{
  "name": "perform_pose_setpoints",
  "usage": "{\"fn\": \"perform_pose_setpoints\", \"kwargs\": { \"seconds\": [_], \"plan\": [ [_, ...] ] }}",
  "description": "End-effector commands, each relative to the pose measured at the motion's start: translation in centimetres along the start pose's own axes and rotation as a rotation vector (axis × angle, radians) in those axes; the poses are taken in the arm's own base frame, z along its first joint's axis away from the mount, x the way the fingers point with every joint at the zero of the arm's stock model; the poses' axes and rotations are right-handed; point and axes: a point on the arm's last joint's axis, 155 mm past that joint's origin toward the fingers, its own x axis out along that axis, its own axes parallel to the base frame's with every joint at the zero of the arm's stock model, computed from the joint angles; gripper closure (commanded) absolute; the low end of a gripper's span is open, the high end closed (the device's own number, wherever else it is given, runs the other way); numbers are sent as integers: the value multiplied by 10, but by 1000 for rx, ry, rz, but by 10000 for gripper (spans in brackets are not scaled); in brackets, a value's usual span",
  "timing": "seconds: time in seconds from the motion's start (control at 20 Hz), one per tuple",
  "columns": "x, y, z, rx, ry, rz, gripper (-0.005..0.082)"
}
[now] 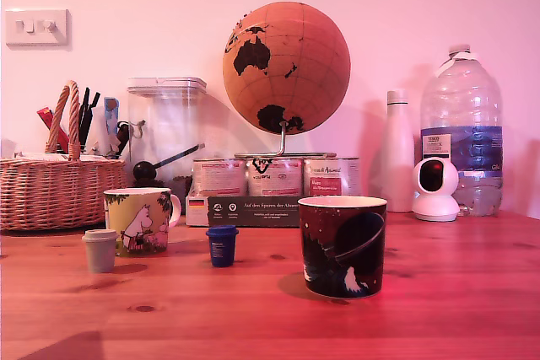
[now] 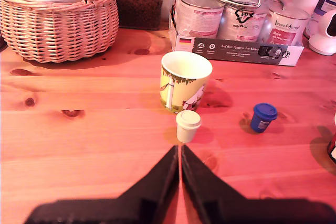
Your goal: Pick up the coffee capsules on the table and drop them inside the coffee cup
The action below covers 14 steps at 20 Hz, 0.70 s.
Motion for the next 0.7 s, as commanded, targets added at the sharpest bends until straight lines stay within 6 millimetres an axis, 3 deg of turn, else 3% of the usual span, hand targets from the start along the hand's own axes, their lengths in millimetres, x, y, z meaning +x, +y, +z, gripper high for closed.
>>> {"fn": "perform_pose_setpoints", "kwargs": {
  "seconds": [0.0, 0.3, 0.45, 0.55, 0.65],
  "plan": [
    [-3, -13, 40, 91, -178, -59, 793],
    [-4, -15, 49, 79, -216, -66, 783],
    [-12, -23, 75, 24, -317, -107, 577],
    [-12, -27, 81, 8, -322, -125, 510],
    [-4, -27, 79, 9, -288, -124, 299]
  ]
}}
